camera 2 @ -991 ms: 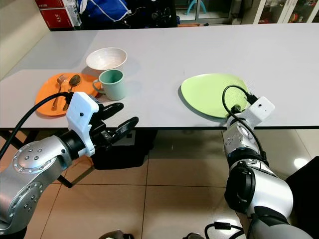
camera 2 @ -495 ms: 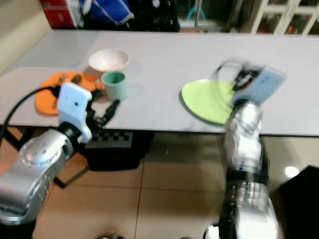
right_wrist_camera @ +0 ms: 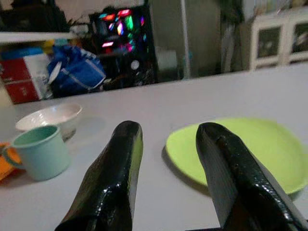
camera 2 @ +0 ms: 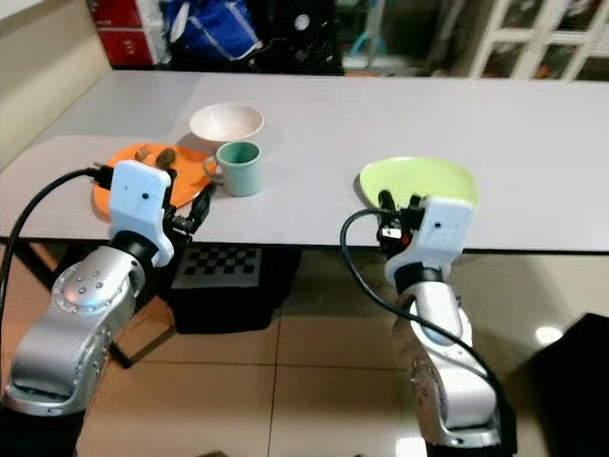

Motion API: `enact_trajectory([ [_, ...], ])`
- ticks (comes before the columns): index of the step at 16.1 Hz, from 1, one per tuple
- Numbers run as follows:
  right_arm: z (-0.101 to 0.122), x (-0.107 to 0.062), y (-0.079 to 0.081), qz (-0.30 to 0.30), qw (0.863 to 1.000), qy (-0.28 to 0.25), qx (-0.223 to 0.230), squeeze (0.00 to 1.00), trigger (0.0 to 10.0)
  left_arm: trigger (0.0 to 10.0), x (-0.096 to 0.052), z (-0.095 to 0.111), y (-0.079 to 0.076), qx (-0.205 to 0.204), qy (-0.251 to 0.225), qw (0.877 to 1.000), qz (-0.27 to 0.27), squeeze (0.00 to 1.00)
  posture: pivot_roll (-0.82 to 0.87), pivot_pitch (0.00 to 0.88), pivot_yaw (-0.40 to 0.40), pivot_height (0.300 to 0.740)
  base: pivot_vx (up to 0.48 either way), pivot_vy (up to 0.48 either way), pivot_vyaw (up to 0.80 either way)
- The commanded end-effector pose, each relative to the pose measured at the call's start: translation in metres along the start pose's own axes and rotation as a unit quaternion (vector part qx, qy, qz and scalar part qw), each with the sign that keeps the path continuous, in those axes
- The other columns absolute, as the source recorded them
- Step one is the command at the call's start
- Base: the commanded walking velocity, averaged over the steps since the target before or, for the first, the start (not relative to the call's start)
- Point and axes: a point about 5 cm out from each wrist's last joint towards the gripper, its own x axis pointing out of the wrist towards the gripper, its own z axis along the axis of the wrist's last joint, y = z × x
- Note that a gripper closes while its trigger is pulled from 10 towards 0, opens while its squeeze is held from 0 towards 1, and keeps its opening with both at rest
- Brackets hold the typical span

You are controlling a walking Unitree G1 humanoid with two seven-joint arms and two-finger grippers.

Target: Setting the table

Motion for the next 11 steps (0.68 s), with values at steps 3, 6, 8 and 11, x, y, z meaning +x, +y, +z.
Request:
enact_trajectory([
  [3,0.000,0.001,-0.004,-0.008,1.000,0.011,-0.010,0.00,10.0,10.0,-0.003,-0.010,-0.001,0.006,0.011,1.000,0.024,0.00,-0.03,0.000,0.004,0.740,0.000,0.337,0.00],
  [6,-0.006,0.004,0.006,0.014,0.999,0.029,-0.012,0.00,10.0,10.0,0.001,-0.008,-0.001,0.006,0.004,0.999,0.033,0.00,-0.02,0.000,-0.008,0.740,0.000,0.335,0.00],
  [8,-0.008,0.004,0.006,0.010,0.999,0.038,-0.003,0.00,10.0,10.0,0.003,-0.009,-0.004,0.008,0.003,1.000,0.030,0.00,-0.02,0.000,-0.009,0.740,0.000,0.337,0.00],
  [11,-0.009,0.004,0.004,0.007,0.999,0.046,0.000,0.00,10.0,10.0,0.005,-0.010,-0.005,0.007,0.001,1.000,0.028,0.00,-0.03,0.000,-0.006,0.740,0.000,0.340,0.00],
])
